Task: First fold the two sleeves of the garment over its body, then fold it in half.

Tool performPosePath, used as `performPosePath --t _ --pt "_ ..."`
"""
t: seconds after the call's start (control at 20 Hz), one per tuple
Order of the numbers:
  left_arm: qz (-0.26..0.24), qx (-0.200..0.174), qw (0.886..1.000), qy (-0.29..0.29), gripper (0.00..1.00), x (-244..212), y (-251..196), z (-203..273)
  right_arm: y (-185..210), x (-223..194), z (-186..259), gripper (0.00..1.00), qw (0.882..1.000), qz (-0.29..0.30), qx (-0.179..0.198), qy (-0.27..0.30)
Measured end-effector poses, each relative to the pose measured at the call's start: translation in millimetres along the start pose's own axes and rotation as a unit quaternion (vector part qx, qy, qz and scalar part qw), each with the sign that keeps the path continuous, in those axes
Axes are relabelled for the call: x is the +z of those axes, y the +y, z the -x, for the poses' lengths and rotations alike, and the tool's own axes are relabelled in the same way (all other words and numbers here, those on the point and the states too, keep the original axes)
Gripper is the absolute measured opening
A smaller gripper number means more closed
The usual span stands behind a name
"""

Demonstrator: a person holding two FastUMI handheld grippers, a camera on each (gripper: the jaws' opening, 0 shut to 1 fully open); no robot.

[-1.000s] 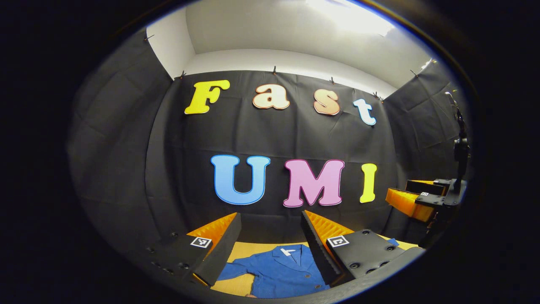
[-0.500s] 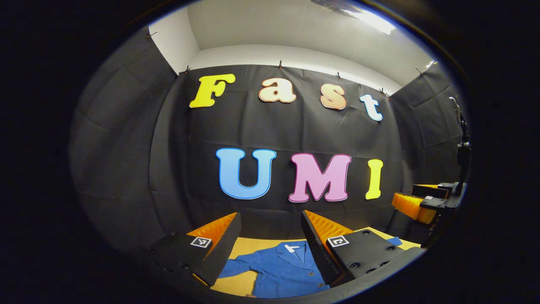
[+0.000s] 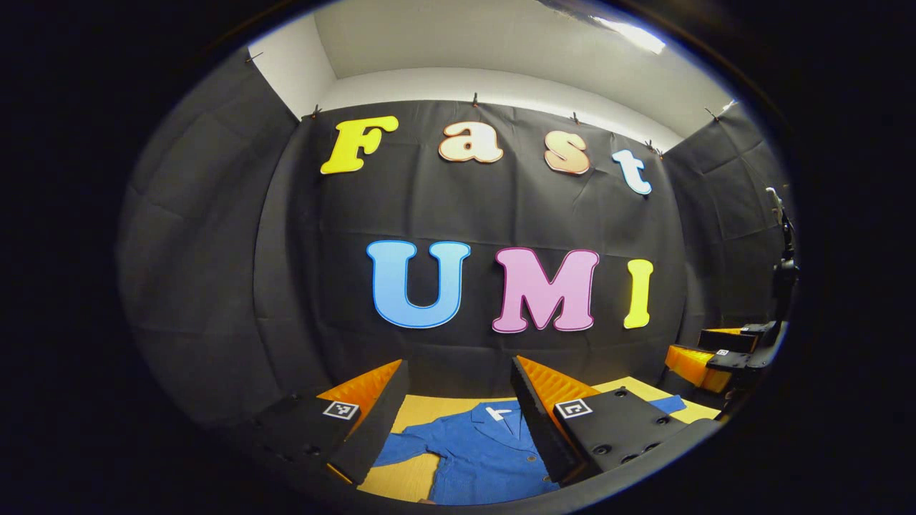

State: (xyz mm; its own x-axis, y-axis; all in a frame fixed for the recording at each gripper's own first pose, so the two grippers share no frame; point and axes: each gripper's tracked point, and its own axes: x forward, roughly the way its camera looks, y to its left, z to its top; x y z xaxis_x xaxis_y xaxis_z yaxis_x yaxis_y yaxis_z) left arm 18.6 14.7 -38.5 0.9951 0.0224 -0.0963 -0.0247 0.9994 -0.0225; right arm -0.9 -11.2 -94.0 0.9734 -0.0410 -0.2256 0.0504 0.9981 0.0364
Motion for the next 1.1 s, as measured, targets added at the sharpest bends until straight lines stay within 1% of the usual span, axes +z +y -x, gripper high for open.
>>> performPosePath --t 0.1,0.2,0.25,0.3,0.35,0.4,0.45,0.6,0.65,0.75,0.85,0.95,1.1 --pt "-0.003 -0.002 1.000 0.002 0.82 0.0 -3.9 -1.6 -1.6 -4.4 -2.3 0.99 1.000 -0.011 -0.001 0.009" --pt "-0.005 -0.005 1.000 0.005 0.82 -1.2 -7.4 -1.1 -9.4 -6.7 -6.5 0.99 1.000 -0.022 -0.009 0.011" --pt "-0.006 -0.005 1.000 0.007 0.82 -2.0 -9.1 -1.2 -15.2 -12.7 -10.6 0.96 0.999 -0.021 -0.017 0.019" --pt "-0.008 -0.003 1.000 0.010 0.82 -4.7 -10.6 0.3 -20.8 -20.9 -14.8 0.99 0.999 -0.019 -0.024 0.033" --pt "-0.013 -0.002 1.000 0.017 0.82 -7.4 -12.4 1.1 -24.6 -29.9 -16.9 0.96 0.998 -0.022 -0.025 0.048" --pt "-0.018 -0.005 1.000 0.023 0.82 -10.8 -16.4 2.1 -26.6 -35.8 -20.8 0.99 0.998 -0.025 -0.024 0.055" --pt "-0.022 -0.010 0.999 0.025 0.82 -11.0 -21.2 2.8 -30.0 -40.9 -24.6 0.95 0.997 -0.026 -0.025 0.061" --pt "-0.024 -0.016 0.999 0.034 0.82 -15.7 -29.5 5.8 -44.4 -65.3 -46.1 0.95 0.994 -0.032 -0.031 0.096" --pt "-0.021 -0.017 0.999 0.041 0.82 -19.1 -31.7 7.2 -52.1 -72.2 -52.0 1.00 0.993 -0.039 -0.036 0.109" --pt "-0.013 -0.016 0.998 0.057 0.82 -29.1 -35.1 8.5 -70.4 -86.5 -63.9 1.00 0.987 -0.058 -0.062 0.139" --pt "-0.015 -0.011 0.997 0.079 0.82 -39.4 -34.8 8.8 -84.7 -105.6 -73.0 0.99 0.980 -0.076 -0.074 0.168" --pt "-0.028 -0.004 0.996 0.084 0.82 -41.4 -35.2 7.4 -106.8 -131.2 -81.0 0.99 0.972 -0.083 -0.089 0.201" --pt "-0.034 -0.014 0.996 0.085 0.82 -44.0 -49.1 4.0 -147.8 -174.0 -91.3 0.99 0.958 -0.085 -0.122 0.246"
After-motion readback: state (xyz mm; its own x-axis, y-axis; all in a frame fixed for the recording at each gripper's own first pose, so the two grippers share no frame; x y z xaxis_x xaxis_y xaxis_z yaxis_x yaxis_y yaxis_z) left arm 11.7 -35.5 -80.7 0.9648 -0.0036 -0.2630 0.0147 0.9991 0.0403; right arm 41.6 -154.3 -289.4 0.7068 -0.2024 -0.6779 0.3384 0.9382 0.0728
